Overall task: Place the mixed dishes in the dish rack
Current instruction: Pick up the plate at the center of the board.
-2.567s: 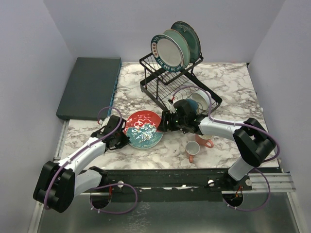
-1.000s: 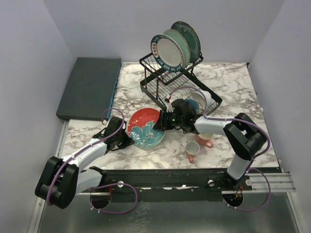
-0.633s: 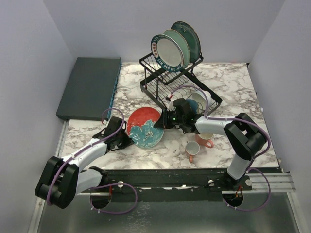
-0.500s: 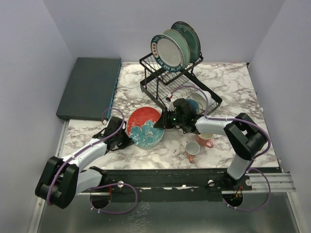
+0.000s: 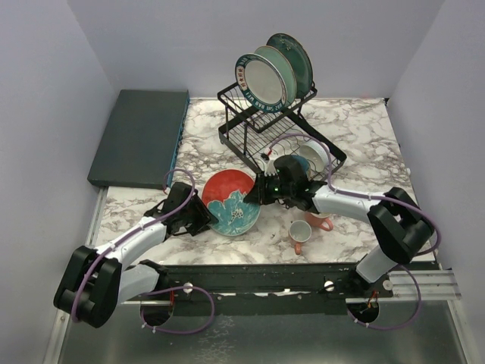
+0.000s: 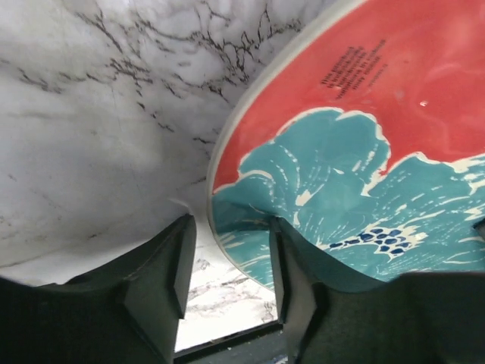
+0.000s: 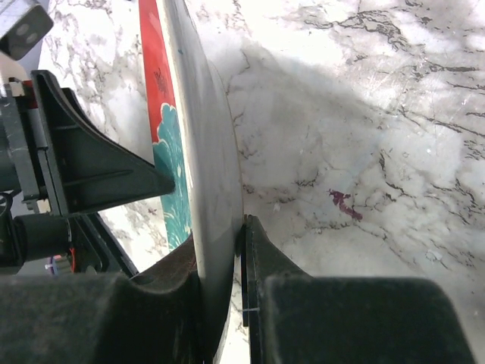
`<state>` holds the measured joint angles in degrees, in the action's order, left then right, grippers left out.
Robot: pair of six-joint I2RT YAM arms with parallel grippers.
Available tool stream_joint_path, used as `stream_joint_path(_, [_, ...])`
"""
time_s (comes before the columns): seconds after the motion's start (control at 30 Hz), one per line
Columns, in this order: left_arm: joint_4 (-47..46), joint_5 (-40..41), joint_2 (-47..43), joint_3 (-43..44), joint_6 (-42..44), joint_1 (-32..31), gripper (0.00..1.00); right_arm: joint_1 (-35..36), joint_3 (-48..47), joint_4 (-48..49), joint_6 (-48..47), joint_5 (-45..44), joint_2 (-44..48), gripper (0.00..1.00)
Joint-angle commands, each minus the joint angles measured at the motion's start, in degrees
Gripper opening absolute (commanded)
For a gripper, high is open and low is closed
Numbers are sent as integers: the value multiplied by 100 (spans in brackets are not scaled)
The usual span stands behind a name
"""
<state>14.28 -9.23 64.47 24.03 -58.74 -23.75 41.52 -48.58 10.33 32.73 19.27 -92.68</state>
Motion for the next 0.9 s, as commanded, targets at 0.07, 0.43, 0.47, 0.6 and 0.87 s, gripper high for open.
stream_joint_path(0.07, [698, -311, -433, 252, 179, -34, 56, 40, -50, 172, -204, -190, 744, 0])
stream_joint_path(0.43, [1510, -459, -1223, 998, 677, -25, 67, 40, -116, -526, -861, -670, 1428, 0])
stream_joint_path(0.47, [1547, -533, -1246, 1080, 716, -25, 67, 40, -148, -647, -939, -731, 1502, 0])
stream_joint_path(0.6, [1717, -854, -1302, 1573, 1086, -25, 68, 45, -347, -1237, -1301, -952, 1817, 0])
stream_joint_path(0.87, [2164, -458, -1432, 2430, 1968, -24, 80, 41, -1099, -2370, -1777, -1380, 2521, 0])
